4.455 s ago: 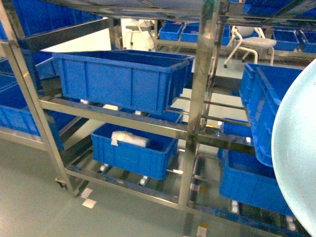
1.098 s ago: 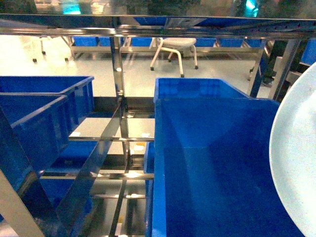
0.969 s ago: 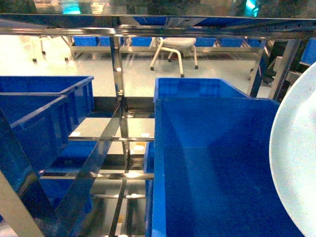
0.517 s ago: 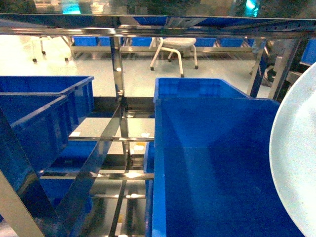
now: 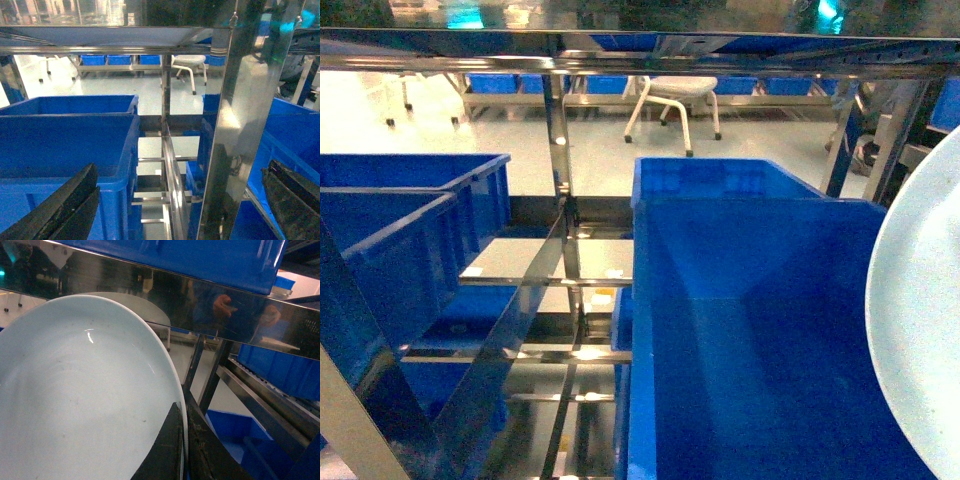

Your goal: Place blue tray on left shelf second layer neatly

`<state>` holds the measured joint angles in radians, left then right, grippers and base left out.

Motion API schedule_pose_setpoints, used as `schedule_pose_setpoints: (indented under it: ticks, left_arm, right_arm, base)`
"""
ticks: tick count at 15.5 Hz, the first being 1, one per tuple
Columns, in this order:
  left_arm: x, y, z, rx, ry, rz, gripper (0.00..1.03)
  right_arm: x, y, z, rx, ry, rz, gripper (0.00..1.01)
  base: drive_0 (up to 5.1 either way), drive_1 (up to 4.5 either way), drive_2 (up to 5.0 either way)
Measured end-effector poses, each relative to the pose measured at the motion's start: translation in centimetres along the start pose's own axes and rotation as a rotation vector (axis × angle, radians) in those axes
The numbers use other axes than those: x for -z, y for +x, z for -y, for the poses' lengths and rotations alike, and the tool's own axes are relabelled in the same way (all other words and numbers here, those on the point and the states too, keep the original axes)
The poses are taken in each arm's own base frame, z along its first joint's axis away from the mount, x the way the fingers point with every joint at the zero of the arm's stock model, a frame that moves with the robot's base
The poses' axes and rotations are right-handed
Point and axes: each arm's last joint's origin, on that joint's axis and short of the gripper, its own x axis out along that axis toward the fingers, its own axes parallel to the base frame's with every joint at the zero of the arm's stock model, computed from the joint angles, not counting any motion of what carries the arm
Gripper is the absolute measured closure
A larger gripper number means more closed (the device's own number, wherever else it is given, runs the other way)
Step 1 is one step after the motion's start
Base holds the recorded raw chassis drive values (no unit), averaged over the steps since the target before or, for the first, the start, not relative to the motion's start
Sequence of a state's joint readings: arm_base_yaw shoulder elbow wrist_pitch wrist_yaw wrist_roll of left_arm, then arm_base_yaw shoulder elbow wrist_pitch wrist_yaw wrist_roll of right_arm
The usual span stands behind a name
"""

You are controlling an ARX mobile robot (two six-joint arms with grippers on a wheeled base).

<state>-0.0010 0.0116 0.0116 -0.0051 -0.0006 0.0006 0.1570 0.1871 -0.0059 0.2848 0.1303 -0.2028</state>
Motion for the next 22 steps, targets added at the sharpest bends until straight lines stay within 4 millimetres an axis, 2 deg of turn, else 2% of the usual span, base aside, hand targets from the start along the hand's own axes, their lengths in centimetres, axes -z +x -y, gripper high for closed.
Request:
schedule_pose_setpoints:
  ticks: [14,22]
  left_arm:
    - [0.0,0.0,0.0,0.000,0.000,0.000,0.05]
    - [0.0,0.0,0.0,0.000,0.000,0.000,0.05]
  right_arm:
    - [0.0,-0.3,0.0,-0.007,0.008,0.000,0.99]
    - [0.4,1.7,-0.6,-0.041,-0.002,-0.020,0.99]
  base:
    - [0.0,0.00,0.0]
    - [0.0,0.00,0.0]
